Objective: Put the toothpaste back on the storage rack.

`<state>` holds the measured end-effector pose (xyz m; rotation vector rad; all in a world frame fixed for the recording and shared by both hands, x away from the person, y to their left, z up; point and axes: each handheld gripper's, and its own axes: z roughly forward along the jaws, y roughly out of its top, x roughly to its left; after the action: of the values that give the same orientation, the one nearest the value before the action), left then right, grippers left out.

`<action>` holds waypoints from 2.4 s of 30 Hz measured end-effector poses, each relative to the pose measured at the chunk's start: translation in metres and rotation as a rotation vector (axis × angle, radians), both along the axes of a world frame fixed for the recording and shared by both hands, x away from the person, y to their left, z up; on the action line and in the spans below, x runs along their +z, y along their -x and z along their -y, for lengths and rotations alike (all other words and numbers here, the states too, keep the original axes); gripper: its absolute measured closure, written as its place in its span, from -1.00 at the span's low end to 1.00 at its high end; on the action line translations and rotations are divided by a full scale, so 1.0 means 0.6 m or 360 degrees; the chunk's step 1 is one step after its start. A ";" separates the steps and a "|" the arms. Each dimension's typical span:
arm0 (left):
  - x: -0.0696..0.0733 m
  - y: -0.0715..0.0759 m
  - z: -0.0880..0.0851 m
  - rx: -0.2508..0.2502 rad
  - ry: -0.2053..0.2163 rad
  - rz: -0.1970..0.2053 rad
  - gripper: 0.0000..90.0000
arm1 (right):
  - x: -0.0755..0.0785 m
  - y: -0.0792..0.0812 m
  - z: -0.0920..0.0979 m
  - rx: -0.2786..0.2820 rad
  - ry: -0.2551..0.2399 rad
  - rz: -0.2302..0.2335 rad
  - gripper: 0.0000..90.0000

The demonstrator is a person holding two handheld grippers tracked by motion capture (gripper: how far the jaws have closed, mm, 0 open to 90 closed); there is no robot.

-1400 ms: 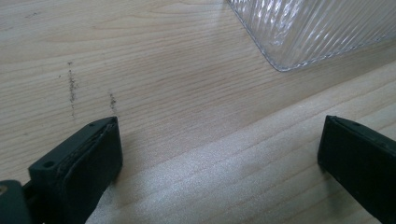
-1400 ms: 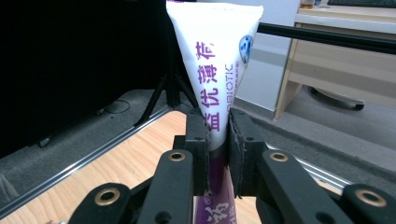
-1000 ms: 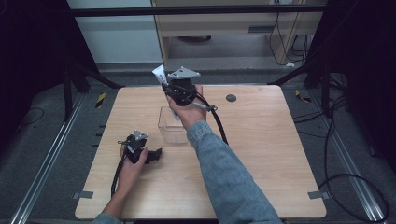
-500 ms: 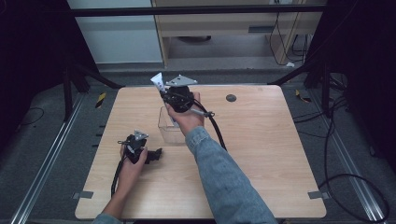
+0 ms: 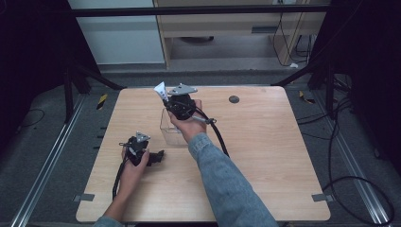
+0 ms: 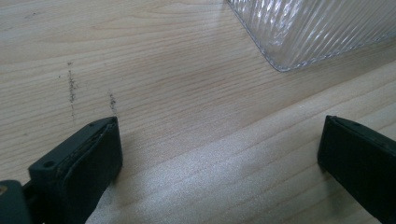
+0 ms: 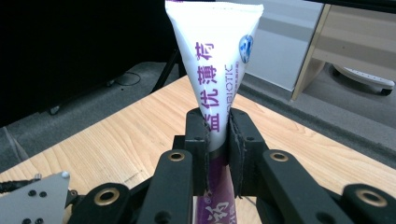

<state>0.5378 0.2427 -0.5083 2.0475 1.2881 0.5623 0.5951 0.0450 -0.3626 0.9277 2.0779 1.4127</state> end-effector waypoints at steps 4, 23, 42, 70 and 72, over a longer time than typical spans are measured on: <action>0.000 0.000 0.000 0.0000 0.0001 -0.0001 -1.00 | -0.006 0.001 0.002 -0.0009 -0.0005 -0.0016 0.76; 0.000 0.000 -0.001 -0.0005 -0.0006 -0.0005 -1.00 | -0.029 -0.003 0.006 -0.0012 0.0023 -0.0067 0.76; 0.001 0.000 -0.001 -0.0010 -0.0010 -0.0006 -1.00 | -0.039 -0.007 0.009 -0.0009 0.0088 -0.0117 0.76; 0.001 -0.001 -0.001 -0.0011 -0.0009 -0.0005 -1.00 | -0.049 -0.013 0.012 -0.0011 0.0176 -0.0185 0.76; 0.001 -0.001 -0.001 -0.0011 -0.0009 -0.0005 -1.00 | -0.049 -0.013 0.011 -0.0010 0.0178 -0.0191 0.76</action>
<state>0.5384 0.2432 -0.5080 2.0576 1.2824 0.5603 0.6029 0.0382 -0.3922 0.9944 2.2145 1.2513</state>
